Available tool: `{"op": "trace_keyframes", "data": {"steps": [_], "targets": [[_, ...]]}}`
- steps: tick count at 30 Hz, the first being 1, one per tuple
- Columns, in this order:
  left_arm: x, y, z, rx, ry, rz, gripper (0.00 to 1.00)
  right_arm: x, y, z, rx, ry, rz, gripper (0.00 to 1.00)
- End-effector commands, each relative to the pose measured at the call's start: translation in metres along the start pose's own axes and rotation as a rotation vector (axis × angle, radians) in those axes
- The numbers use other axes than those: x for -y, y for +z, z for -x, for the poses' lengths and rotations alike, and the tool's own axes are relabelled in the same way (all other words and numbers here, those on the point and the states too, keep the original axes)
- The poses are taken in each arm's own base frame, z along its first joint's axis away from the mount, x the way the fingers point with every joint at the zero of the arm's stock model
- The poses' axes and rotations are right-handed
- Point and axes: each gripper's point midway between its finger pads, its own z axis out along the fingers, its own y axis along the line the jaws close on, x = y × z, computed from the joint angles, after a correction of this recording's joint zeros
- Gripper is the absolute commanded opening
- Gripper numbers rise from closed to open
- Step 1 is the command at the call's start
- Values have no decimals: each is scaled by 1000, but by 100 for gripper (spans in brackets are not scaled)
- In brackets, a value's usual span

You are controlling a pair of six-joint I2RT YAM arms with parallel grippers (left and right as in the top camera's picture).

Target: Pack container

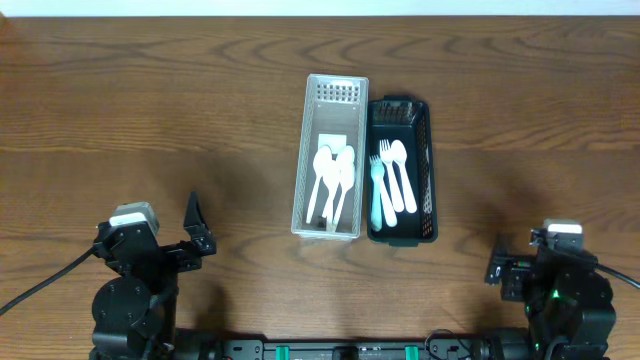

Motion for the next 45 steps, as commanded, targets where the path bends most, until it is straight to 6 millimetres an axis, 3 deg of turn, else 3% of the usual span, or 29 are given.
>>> {"op": "trace_keyframes", "data": {"steps": [1, 24, 26, 30, 34, 40, 45], "targets": [[0, 0, 1, 3, -4, -1, 98, 1, 0, -16, -57, -1, -6, 99], [0, 0, 1, 3, -4, -1, 98, 4, -3, -20, -61, 0, -19, 99], [0, 0, 1, 3, -4, 0, 98, 6, -7, -18, -26, 7, -29, 99], [0, 0, 1, 3, -4, -1, 98, -15, -23, 3, 133, 58, 115, 99], [0, 0, 1, 3, -4, 0, 98, -21, -39, 19, 278, 84, 170, 99], [0, 0, 1, 3, -4, -1, 98, -25, -20, 53, 455, 60, 162, 99], [0, 0, 1, 3, -4, -1, 98, -30, 16, 70, 650, 70, 150, 99]]}}
